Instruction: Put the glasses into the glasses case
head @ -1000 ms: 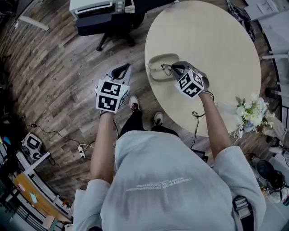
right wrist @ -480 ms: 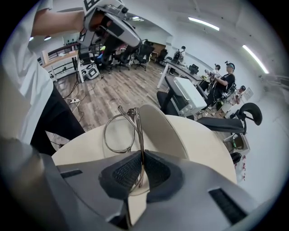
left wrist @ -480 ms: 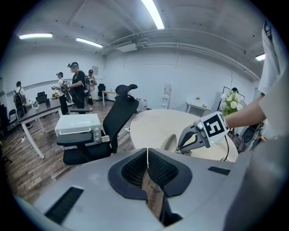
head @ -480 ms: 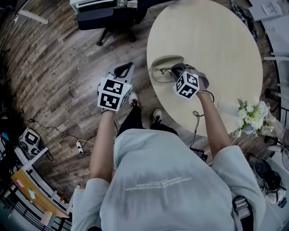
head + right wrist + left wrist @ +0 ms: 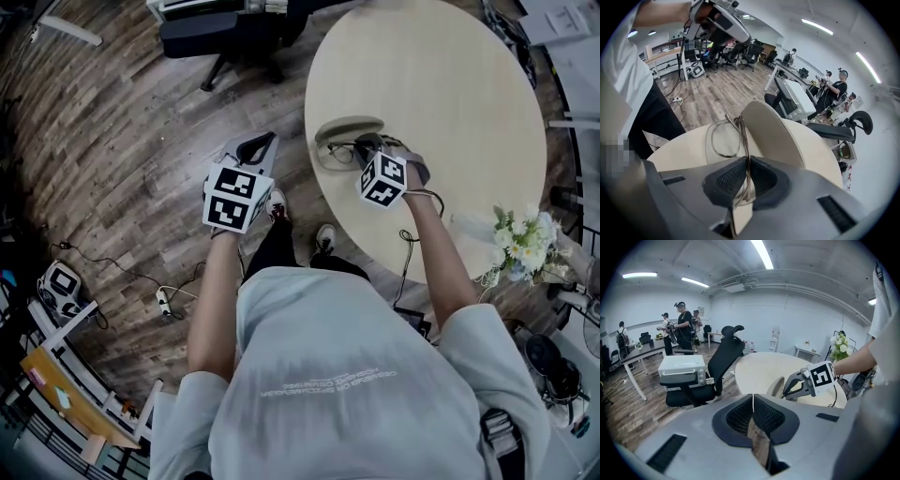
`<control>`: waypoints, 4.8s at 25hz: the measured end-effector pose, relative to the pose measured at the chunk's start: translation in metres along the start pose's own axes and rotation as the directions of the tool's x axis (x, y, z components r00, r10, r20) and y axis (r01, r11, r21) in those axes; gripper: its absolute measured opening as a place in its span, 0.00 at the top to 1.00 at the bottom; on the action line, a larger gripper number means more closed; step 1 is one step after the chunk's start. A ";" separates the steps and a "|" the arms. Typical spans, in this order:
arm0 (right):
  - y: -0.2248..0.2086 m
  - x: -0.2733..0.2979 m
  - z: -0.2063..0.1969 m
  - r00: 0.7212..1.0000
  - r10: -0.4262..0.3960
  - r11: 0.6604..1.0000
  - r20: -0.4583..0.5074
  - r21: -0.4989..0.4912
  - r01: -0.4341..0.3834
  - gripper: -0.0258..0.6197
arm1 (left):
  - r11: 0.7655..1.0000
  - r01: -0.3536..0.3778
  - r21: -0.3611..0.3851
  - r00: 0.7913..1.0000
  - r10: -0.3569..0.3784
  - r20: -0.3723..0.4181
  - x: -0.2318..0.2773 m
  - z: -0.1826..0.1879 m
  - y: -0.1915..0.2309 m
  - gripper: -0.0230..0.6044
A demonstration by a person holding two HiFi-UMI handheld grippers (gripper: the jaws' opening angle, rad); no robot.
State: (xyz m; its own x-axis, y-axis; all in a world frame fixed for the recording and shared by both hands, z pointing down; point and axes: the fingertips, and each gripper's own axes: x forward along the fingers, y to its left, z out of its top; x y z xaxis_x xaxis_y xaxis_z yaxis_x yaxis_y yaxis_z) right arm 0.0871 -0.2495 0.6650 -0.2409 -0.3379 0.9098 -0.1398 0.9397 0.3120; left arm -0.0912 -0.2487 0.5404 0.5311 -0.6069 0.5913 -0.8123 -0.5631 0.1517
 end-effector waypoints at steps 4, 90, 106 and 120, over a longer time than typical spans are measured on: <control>0.007 0.004 -0.001 1.000 0.007 1.000 -0.006 -0.023 -0.007 0.91 | 1.000 0.002 -0.006 1.000 -0.002 -0.008 -0.001 -0.006 -0.003 0.93; -0.137 -0.309 -0.018 0.671 -0.689 0.593 0.273 0.744 0.307 0.96 | 0.932 0.047 0.360 0.922 -0.179 0.344 -0.020 0.218 -0.086 0.93; -0.132 -0.403 -0.001 0.528 -0.786 0.561 0.322 0.731 0.389 0.96 | 0.889 0.038 0.457 0.856 -0.265 0.443 -0.060 0.264 -0.134 0.93; -0.121 -0.394 0.000 0.560 -0.760 0.595 0.330 0.700 0.395 0.96 | 0.886 0.020 0.463 0.864 -0.248 0.437 -0.066 0.255 -0.138 0.93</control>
State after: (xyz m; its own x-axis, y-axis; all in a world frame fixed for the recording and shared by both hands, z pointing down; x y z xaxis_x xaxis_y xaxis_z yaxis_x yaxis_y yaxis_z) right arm 0.1987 -0.2303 0.2688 -0.3457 -0.9205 0.1821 -0.8506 0.3893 0.3533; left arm 0.0473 -0.2735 0.2784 0.7661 -0.6300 0.1272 -0.5974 -0.7710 -0.2206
